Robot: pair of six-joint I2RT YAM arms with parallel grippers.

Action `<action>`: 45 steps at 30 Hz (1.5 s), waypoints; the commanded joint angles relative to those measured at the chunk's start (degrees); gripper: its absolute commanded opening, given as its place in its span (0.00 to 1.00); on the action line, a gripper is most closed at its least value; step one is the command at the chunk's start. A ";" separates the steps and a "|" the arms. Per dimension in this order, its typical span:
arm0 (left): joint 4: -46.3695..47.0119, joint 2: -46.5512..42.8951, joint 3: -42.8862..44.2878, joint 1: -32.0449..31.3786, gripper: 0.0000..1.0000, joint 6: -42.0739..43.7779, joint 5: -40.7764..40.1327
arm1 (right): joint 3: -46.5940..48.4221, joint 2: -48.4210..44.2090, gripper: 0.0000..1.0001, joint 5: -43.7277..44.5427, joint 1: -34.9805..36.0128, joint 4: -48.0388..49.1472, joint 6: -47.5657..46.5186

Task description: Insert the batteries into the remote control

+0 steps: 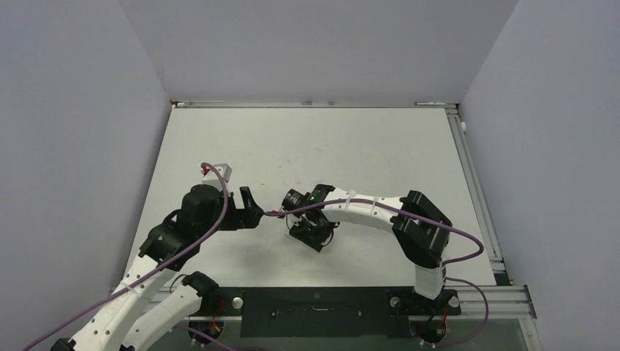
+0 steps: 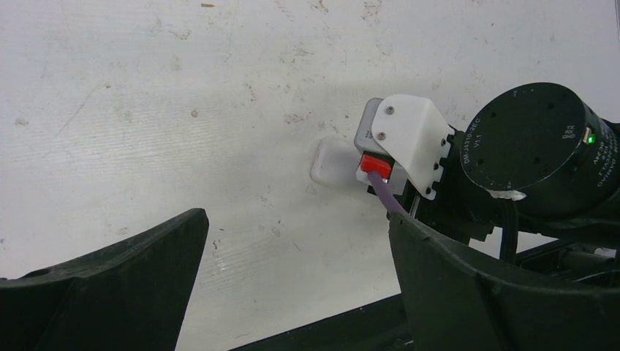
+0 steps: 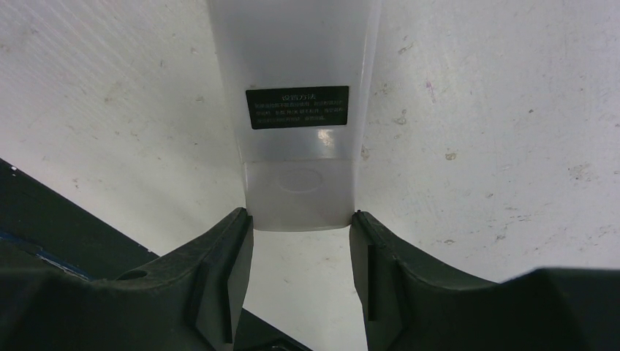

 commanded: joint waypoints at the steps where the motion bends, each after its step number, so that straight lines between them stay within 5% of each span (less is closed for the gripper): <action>1: 0.39 -0.53 0.81 -0.29 0.92 0.40 -0.84 | 1.86 0.66 0.08 0.73 -0.67 1.36 1.28; 13: 0.41 -0.55 0.72 -0.30 0.93 0.42 -0.84 | 1.54 1.37 0.09 0.34 -0.73 2.46 2.00; 30: 0.51 -0.21 0.72 -0.29 0.93 0.56 -0.70 | 2.18 1.33 0.34 0.29 -0.69 3.02 2.97; 45: 2.18 1.56 -0.31 0.59 0.96 0.68 1.97 | 0.37 -8.04 0.36 7.87 -0.68 5.75 11.12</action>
